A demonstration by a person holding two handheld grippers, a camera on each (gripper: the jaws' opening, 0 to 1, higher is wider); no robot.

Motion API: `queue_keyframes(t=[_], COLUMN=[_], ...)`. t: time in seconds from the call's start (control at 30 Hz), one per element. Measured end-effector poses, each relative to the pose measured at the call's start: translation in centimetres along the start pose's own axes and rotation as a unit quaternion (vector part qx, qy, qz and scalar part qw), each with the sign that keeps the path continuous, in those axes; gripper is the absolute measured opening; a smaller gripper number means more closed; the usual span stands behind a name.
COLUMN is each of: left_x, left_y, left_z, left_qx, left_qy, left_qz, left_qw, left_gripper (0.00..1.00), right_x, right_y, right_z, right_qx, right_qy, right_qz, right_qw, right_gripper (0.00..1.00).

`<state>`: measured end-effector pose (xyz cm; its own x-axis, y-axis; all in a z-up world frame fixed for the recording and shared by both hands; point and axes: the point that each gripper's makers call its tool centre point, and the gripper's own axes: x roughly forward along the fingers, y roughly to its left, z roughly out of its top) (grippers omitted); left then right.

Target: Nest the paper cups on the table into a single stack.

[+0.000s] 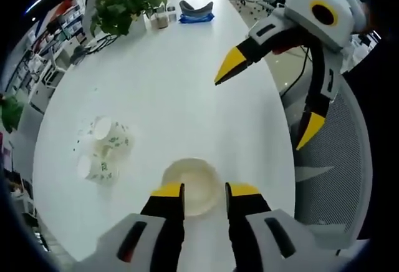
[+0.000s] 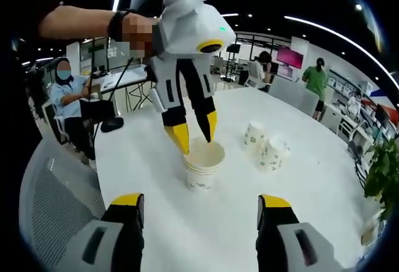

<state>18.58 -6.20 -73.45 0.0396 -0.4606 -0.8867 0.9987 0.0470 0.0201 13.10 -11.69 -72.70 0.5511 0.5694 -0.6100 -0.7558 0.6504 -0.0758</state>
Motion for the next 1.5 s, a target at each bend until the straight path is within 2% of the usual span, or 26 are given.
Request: queue_keyframes(t=[0.33,0.57,0.63,0.8,0.93,1.1,1.27,1.5], left_x=[-1.1,-2.1,-2.3,-2.8,-3.4,-4.0,-4.1,-4.6], left_y=[-0.1,0.2,0.9,0.9,1.5,1.9,1.7,0.7], left_z=[-0.1,-0.3,-0.7,-1.0,-1.1,-1.8,-2.5,-2.7], left_qx=[-0.043,-0.074,-0.089,-0.108,-0.134,-0.156,-0.17,-0.187], left_qy=[-0.052,-0.079,-0.091,-0.11,-0.136,-0.153,-0.163,-0.182], left_qz=[0.013,0.028,0.035,0.053,0.072,0.08,0.086,0.102], left_qw=[0.9976,0.9937,0.9912,0.9867,0.9789,0.9727,0.9681,0.9599], left_gripper=[0.4,0.46,0.49,0.51,0.54,0.56,0.58,0.6], right_x=[0.4,0.9,0.8,1.1,1.2,1.2,1.3,1.3], right_y=[0.5,0.4,0.4,0.4,0.3,0.2,0.2,0.2], right_z=[0.3,0.5,0.6,0.7,0.7,0.9,0.9,0.7], right_qx=[-0.004,-0.004,-0.004,-0.002,-0.001,0.004,0.007,0.009], right_qy=[0.001,0.0,-0.001,-0.001,0.0,-0.001,-0.002,0.0], right_qz=[0.007,0.009,0.008,0.008,0.007,0.004,0.003,0.004], right_qw=[1.0,1.0,1.0,1.0,1.0,1.0,1.0,0.9999], right_gripper=[0.74,0.74,0.74,0.74,0.74,0.73,0.73,0.73])
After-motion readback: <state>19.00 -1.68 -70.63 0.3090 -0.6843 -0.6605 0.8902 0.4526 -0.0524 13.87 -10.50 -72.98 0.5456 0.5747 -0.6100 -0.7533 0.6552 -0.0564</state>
